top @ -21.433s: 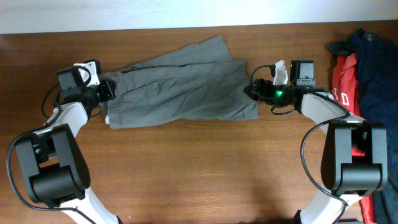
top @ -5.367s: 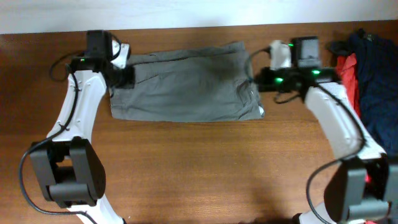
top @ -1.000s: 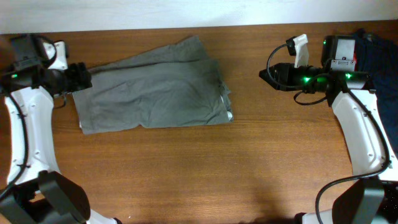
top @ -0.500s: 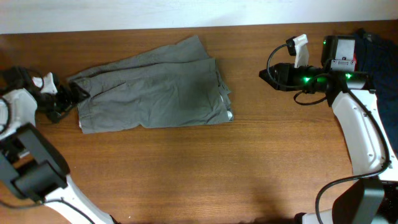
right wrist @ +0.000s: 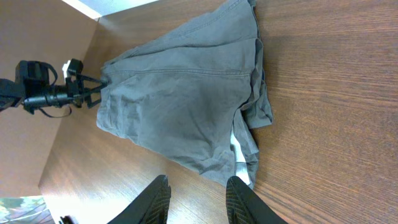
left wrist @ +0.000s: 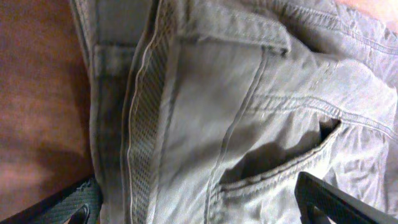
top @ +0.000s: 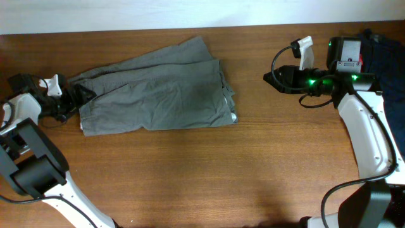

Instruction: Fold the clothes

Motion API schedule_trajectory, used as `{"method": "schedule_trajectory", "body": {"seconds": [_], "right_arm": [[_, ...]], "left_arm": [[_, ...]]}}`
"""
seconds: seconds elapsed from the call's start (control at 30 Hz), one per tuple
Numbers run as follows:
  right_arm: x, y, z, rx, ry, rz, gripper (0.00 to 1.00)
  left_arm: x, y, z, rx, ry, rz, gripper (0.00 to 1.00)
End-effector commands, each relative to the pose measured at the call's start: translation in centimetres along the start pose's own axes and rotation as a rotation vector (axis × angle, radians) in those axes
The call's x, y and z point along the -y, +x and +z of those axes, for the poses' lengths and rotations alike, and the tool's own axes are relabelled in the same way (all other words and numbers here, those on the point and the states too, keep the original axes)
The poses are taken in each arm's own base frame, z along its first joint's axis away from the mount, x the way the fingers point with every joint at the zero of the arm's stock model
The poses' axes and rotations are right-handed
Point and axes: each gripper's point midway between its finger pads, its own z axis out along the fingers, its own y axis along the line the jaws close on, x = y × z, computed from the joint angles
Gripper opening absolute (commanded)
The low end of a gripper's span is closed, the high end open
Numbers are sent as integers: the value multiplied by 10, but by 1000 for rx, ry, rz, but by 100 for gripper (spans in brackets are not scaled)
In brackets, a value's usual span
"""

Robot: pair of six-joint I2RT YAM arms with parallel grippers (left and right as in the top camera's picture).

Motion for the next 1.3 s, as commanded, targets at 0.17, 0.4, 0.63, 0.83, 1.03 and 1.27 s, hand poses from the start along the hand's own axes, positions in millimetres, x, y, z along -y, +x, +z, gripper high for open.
{"method": "schedule_trajectory", "body": {"seconds": [0.17, 0.4, 0.63, 0.83, 1.03, 1.27], "right_arm": [[-11, -3, -8, 21, -20, 10, 35], [-11, -4, -8, 23, -20, 16, 34], [-11, -4, -8, 23, -20, 16, 34], [-11, -4, -8, 23, -20, 15, 35], [-11, -4, -8, 23, -20, 16, 34], [-11, -4, -8, 23, -20, 16, 35]], "left_arm": [[0, 26, 59, -99, 38, 51, 61], [12, 17, 57, -78, 57, 80, 0], [39, -10, -9, -40, 34, 150, 1], [67, -34, -92, -16, -157, 262, 1], [133, -56, -148, 54, -284, 430, 0], [207, -31, -118, -38, -394, 674, 1]]}}
